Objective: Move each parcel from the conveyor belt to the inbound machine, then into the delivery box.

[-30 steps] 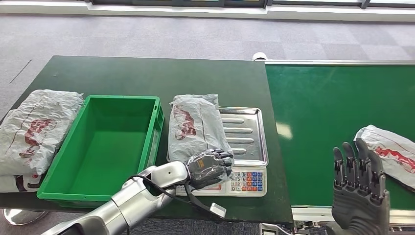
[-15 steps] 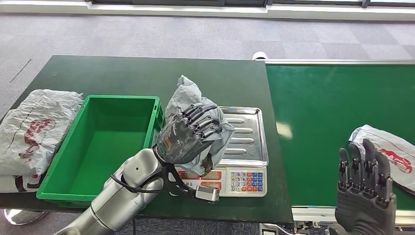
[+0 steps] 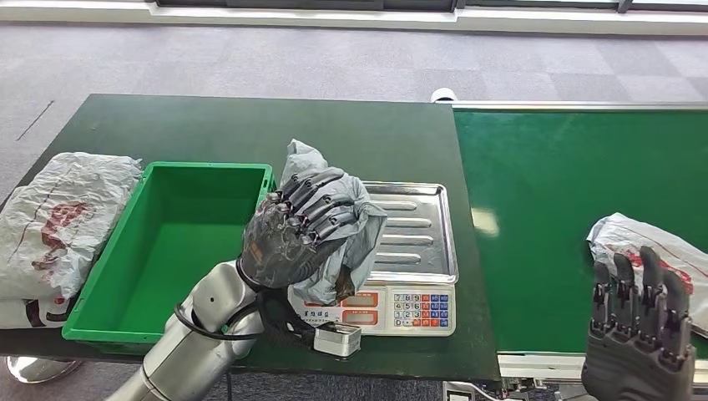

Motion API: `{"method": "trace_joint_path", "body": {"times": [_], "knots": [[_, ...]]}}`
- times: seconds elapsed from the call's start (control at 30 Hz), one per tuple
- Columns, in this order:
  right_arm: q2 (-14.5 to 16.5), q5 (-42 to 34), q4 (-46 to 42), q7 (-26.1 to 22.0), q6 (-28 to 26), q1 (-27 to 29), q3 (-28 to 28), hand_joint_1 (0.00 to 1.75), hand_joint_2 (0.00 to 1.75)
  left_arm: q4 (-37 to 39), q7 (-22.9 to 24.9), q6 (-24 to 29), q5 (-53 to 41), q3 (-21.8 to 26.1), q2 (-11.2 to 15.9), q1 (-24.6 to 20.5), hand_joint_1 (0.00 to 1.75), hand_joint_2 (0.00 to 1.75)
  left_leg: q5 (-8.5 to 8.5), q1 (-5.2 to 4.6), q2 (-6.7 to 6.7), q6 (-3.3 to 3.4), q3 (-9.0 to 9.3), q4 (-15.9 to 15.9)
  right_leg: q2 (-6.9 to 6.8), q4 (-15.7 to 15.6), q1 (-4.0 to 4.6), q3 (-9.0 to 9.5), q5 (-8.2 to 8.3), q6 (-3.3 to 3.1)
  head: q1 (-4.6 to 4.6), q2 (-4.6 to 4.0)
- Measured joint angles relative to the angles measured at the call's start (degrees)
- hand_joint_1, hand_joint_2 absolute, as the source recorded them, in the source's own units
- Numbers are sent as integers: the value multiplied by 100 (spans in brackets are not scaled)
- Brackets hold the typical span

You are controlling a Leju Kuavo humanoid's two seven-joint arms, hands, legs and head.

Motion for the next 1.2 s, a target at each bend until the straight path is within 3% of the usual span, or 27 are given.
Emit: {"method": "trace_joint_path", "body": {"times": [0.77, 1.0, 1.2], "knots": [[555, 68, -543, -31, 384, 480, -397, 0, 175, 59, 353, 89, -127, 366, -93, -83, 175, 175, -1, 1, 3, -2, -1, 0, 3, 1, 1, -4, -3, -4, 1, 0], [674, 102, -559, 9, 488, 434, -500, 0, 175, 1011, 523, 398, 86, 1237, -87, -383, 175, 175, 1, 4, 3, -4, -1, -2, 3, 4, 4, -1, -2, -6, 1, 0], [684, 117, -519, 137, 242, 177, -500, 0, 175, 2866, 434, 673, 331, 2816, 38, -804, 175, 175, 1, 8, 40, -11, 10, -3, 34, 12, 8, -8, 7, -20, -1, 0]]}}
